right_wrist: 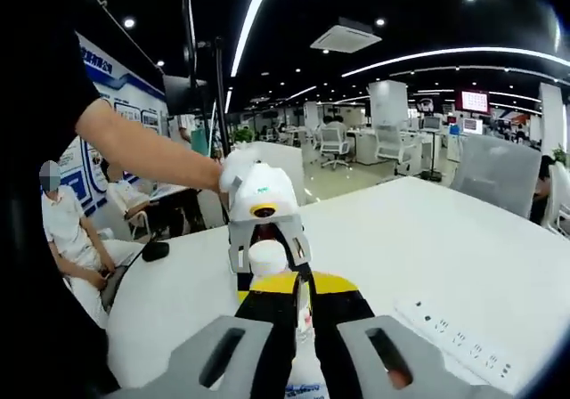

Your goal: Arrange the tabletop items into an orderly group along one side of the table until the central work area is clear of visible clutter.

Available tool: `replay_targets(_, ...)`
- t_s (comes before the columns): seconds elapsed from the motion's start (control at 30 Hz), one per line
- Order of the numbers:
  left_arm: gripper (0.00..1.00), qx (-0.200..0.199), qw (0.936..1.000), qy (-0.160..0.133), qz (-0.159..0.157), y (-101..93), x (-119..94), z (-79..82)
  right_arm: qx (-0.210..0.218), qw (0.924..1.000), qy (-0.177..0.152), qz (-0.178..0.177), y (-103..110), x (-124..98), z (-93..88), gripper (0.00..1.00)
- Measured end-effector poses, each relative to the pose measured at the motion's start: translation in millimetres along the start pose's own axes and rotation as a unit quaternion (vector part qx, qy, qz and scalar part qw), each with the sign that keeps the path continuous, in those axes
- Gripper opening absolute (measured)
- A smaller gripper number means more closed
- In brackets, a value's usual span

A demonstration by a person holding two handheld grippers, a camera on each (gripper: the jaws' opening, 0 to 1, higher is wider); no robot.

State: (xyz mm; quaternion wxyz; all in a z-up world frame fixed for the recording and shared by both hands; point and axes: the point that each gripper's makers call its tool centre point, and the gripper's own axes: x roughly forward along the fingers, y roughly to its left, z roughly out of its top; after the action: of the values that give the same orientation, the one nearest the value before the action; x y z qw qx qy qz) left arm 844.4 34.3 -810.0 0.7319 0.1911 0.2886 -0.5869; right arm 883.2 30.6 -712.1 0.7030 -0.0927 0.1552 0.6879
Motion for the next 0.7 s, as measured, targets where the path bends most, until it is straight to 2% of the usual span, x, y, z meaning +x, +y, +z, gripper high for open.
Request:
replay_targets(0.2,0.4,0.007,0.9999,0.014,0.006,-1.9,0.6,1.0,0.004,1.0,-0.001,0.0,5.0,-3.3,0.3,0.1)
replay_targets(0.33,0.4,-0.018,0.9993,0.018,0.026,1.5,-3.5,-1.2,0.025,0.9997,-0.002,-0.001,8.8,-8.6,-1.2,0.22)
replay_targets(0.43,0.46,-0.043,0.9966,0.018,0.068,7.8,-12.4,0.3,0.047,0.9989,-0.006,0.0,12.6,-14.9,-1.5,0.28)
replay_targets(0.47,0.48,-0.061,0.9945,0.006,0.085,10.0,-17.6,3.2,0.063,0.998,-0.009,0.0,14.3,-17.8,-0.7,0.31)
replay_targets(0.57,0.5,-0.077,0.9897,-0.012,0.12,12.3,-32.8,6.4,0.069,0.9973,-0.022,-0.007,18.9,-29.1,0.3,0.35)
replay_targets(0.7,0.48,-0.119,0.9779,-0.041,0.167,7.0,-54.8,11.7,0.074,0.9967,-0.026,-0.019,24.7,-45.0,-2.5,0.43)
